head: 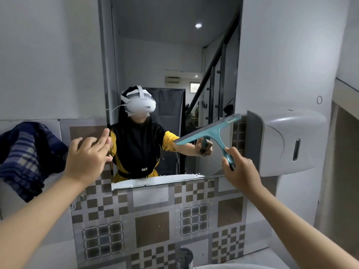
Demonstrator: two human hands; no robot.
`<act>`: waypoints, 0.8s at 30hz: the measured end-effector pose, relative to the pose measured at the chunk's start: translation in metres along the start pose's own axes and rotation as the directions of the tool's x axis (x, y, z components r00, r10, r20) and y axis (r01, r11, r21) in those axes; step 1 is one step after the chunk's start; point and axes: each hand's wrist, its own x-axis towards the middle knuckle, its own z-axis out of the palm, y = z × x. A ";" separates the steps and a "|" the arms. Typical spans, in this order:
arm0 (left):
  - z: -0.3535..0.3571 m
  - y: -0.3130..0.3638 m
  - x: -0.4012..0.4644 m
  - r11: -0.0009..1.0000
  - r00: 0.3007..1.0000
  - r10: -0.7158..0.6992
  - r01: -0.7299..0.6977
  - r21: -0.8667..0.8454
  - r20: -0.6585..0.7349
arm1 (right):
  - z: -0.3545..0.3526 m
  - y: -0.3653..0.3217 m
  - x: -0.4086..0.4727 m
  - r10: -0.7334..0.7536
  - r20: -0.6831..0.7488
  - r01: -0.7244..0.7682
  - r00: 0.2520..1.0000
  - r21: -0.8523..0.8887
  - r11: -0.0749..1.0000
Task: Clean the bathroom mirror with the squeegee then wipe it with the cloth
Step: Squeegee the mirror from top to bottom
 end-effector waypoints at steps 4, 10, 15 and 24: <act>-0.002 0.000 0.001 1.000 1.000 0.006 -0.006 -0.017 -0.016 | 0.008 -0.023 -0.016 0.191 -0.002 -0.189 0.982 0.139 0.972; -0.016 0.006 0.004 0.999 0.999 0.000 -0.002 -0.039 -0.033 | 0.019 -0.071 -0.024 0.458 0.043 -0.438 0.888 0.385 0.812; -0.024 0.006 0.005 0.999 1.000 -0.012 0.014 -0.050 0.029 | 0.023 -0.116 -0.018 0.624 0.083 -0.571 0.777 0.509 0.644; -0.028 0.009 -0.006 0.998 0.995 -0.028 0.034 -0.061 0.092 | 0.041 -0.201 -0.004 0.761 0.136 -0.645 0.635 0.635 0.424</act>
